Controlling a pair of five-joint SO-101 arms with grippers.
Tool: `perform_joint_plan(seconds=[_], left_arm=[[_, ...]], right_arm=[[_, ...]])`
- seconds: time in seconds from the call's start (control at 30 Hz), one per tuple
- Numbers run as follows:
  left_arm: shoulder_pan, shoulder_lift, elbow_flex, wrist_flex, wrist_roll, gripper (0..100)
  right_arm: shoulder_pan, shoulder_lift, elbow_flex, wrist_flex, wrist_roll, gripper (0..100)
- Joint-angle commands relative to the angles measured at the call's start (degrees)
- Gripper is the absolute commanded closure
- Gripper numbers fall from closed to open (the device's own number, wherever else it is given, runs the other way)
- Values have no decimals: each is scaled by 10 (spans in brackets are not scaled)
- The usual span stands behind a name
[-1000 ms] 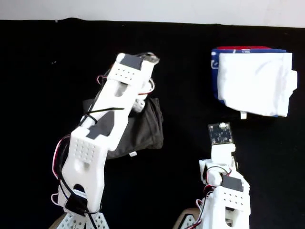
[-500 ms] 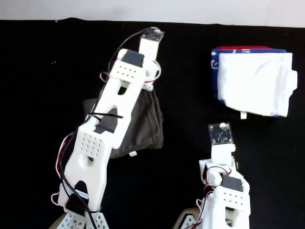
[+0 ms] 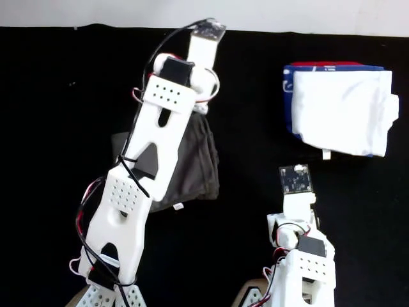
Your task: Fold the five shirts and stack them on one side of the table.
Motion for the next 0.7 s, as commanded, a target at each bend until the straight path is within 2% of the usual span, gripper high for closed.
perform_joint_plan(seconds=[0.0,0.23,0.4,0.5,0.67], left_arm=[[17,10,12,46,-1,992],[58,61,41,55,0,992],[106,61,41,55,51,992],[127,61,41,55,55,992],[123,48,42,63,55,992]], right_arm=[[15,0,9,-11,-4,991],[15,0,9,-11,-4,991],[15,0,9,-11,-4,991],[15,0,9,-11,-4,991],[15,0,9,-11,-4,991]])
